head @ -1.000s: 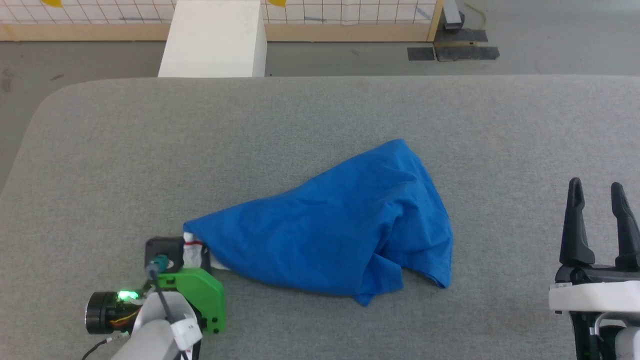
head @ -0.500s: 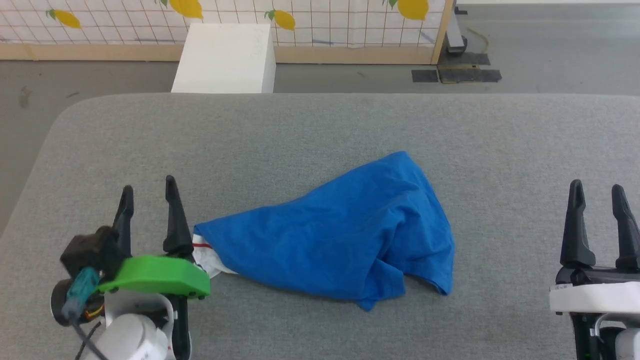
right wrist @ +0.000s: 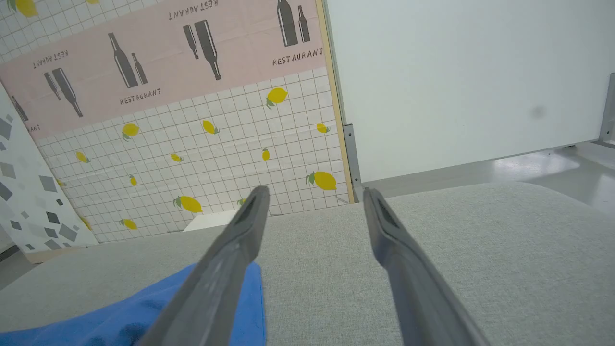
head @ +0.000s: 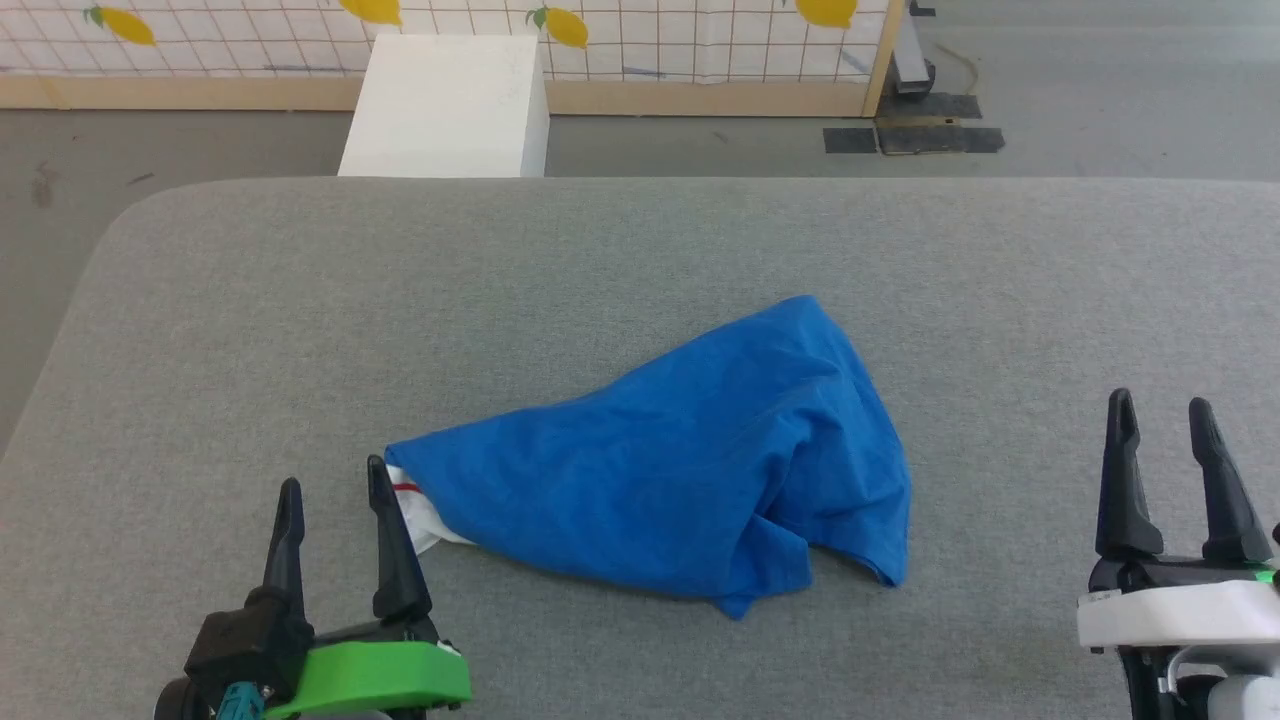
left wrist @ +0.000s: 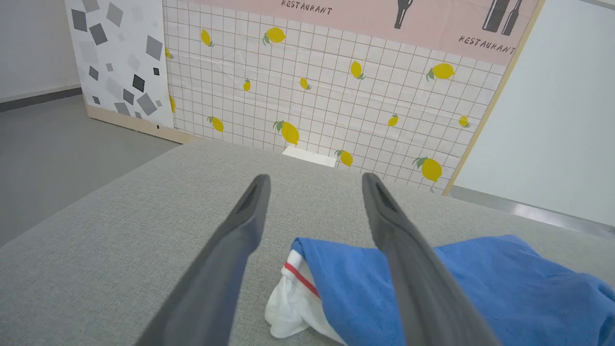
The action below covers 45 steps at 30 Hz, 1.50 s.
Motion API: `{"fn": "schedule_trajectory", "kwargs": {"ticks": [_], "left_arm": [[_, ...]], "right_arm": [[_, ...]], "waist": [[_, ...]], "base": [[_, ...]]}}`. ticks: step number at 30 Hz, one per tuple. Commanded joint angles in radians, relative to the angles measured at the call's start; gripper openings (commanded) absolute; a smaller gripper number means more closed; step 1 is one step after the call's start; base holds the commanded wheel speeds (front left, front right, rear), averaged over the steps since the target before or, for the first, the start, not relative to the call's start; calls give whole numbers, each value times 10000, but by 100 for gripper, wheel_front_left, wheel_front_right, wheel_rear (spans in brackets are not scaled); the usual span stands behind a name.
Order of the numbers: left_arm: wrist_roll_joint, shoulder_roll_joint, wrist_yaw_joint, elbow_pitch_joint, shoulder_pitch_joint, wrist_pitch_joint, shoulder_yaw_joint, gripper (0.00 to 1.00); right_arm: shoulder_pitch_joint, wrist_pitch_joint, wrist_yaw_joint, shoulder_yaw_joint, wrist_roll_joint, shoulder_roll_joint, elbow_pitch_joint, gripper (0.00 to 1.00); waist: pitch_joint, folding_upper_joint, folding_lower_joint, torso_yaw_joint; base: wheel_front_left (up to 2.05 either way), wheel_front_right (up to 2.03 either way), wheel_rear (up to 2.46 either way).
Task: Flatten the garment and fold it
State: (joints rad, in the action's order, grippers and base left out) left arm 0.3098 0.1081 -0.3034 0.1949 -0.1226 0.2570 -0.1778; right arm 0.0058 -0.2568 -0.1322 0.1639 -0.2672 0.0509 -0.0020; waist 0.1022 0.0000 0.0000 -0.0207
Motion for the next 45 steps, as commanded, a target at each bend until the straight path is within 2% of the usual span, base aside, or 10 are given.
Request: {"fn": "schedule_trajectory", "kwargs": {"ticks": [1,8,10,16,21,27,33,34,36,45], "left_arm": [[-239,-116,253,-50,-45,45,186,100],[-728,-520,1085,-278,215,46,788,100],[-763,-559,1219,-417,287,46,778,100],[-480,-574,1238,-724,449,47,462,100],[-341,-576,1206,-973,596,47,167,100],[-174,-577,1217,-1224,680,47,-33,100],[-81,-577,1191,-1336,773,47,-166,100],[-80,-577,1198,-1361,803,47,-198,100],[-86,-577,1201,-1401,863,47,-243,100],[-135,-578,1196,-1437,889,47,-112,100]], "right_arm": [[120,-47,15,-33,-68,-7,88,100],[-835,1429,15,-487,533,-7,-119,100],[-1483,2780,15,-897,633,266,-65,100],[-2566,6115,15,-1908,22,1199,631,100],[-3110,7880,15,-2820,-398,1751,1235,100],[-3324,9005,15,-3941,-754,2171,2091,100],[-3567,8849,15,-4321,-676,2062,3159,100],[-3624,8749,15,-4327,-630,2052,3306,93],[-3760,8403,15,-4203,-596,1981,3515,0],[-4780,6849,15,-3434,-495,2213,3036,0]], "waist": [[12,0,0,76],[246,0,0,334],[374,0,0,428],[580,0,0,690],[696,0,0,1056],[727,0,0,1561],[830,0,0,1846],[841,0,0,1871],[849,0,0,1896],[509,0,0,1308]], "base": [[0,0,0],[0,0,0],[0,0,0],[0,0,0],[0,0,0],[0,0,0],[0,0,0],[0,0,0],[0,0,0],[0,0,0]]}}
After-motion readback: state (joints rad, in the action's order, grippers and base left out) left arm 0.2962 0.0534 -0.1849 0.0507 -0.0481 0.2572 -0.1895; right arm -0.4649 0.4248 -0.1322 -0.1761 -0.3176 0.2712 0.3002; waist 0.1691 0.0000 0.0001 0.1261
